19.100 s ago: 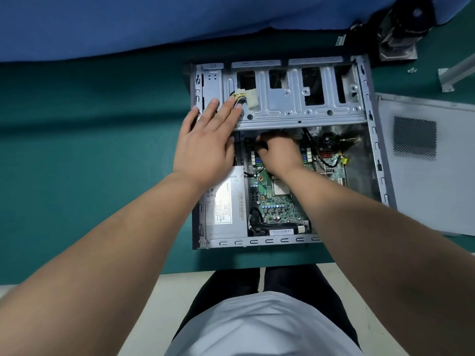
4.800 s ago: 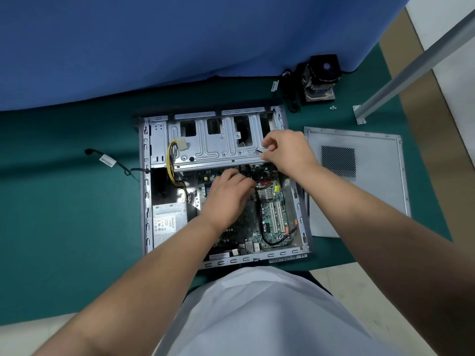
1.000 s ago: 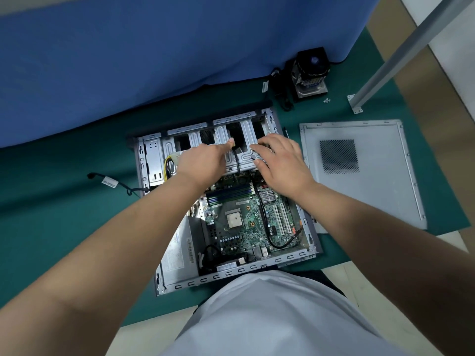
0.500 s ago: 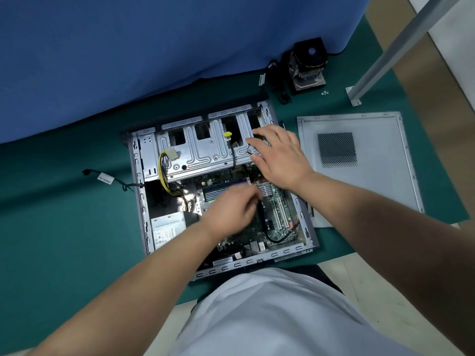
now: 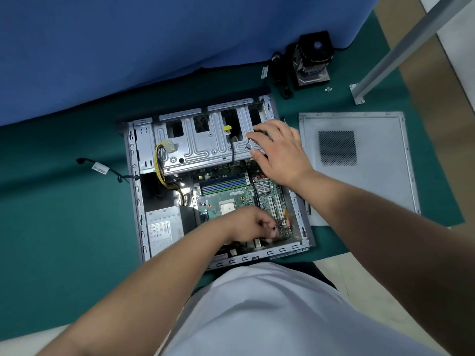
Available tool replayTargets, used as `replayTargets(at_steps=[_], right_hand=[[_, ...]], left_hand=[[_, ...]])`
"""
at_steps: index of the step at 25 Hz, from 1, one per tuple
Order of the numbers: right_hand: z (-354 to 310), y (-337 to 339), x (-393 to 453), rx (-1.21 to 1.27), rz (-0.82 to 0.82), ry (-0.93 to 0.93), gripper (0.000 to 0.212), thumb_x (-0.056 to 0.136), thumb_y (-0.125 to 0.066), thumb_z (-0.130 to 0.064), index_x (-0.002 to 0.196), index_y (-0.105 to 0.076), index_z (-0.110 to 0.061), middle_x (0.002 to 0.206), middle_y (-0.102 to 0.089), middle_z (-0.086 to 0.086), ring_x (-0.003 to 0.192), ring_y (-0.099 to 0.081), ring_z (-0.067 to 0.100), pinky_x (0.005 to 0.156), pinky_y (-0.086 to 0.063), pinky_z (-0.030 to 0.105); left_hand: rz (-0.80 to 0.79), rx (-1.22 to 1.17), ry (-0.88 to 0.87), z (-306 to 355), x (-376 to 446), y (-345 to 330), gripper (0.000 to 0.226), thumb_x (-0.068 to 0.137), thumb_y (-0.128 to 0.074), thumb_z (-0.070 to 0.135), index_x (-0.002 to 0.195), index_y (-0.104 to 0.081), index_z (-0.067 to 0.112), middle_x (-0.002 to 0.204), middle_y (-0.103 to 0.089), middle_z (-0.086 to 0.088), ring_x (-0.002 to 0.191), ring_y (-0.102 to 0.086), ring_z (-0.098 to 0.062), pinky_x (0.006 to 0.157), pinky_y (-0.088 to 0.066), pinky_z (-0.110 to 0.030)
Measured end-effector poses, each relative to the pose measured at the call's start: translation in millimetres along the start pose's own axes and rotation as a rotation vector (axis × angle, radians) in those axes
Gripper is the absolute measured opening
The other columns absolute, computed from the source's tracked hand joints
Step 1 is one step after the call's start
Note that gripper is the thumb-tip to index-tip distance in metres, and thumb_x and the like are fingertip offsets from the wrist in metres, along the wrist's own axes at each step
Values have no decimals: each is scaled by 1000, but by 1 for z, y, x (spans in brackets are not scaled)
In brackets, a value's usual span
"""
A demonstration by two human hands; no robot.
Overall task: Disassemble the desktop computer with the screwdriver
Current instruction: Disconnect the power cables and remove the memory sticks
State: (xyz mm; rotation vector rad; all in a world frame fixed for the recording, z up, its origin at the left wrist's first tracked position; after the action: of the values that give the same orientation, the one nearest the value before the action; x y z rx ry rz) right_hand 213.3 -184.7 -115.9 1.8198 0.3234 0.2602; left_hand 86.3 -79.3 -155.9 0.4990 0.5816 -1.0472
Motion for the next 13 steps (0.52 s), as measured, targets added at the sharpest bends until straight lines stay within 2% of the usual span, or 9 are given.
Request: replayTargets(at_steps=[4,8,11,13], right_hand=[[0,0,0,14,-5,-13,42,103,-43,-45,140,-55,-29,143,-51,-6,142,-34,21,115,-24,46],[-3,4,-2,33,-27,-11,43,104,-44,-44,142,-54,-28,143,-51,-6,143,-32,21,115,-23,45],[-4,6,-2,90,-67,-25,44,105,-47,-40,146,-53,-27,148,-49,-6,147,-27,20,118,-20,46],[-7,10,-9,172,-82,-43,42,104,-52,-29,146,-54,-21,152,-46,-2,149,-26,21,122,-20,48]], left_hand=[[94,-161,-65,-13,-30,27,11,99,-69,27,105,-77,24,98,-79,8,92,-68,-6,98,-49,-35],[193,-410,-143,-18,-46,36,10,99,-68,22,104,-77,24,104,-79,-2,108,-70,-30,109,-49,-47],[266,-726,-174,-17,-50,30,14,100,-65,12,100,-77,20,103,-77,-10,106,-72,-25,105,-54,-41],[369,-919,-181,-19,-52,31,12,101,-63,12,102,-75,14,102,-75,-13,106,-71,-25,102,-56,-40]])
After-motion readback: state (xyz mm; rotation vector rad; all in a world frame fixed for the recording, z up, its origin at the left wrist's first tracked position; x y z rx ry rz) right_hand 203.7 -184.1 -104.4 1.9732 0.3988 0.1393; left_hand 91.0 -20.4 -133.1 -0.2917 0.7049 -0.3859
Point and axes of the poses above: each hand's wrist, its own x-axis towards the middle knuckle, its own y-axis out of the back of the hand, z = x × y, the point moved 6 cm from there along x, towards the middle knuckle
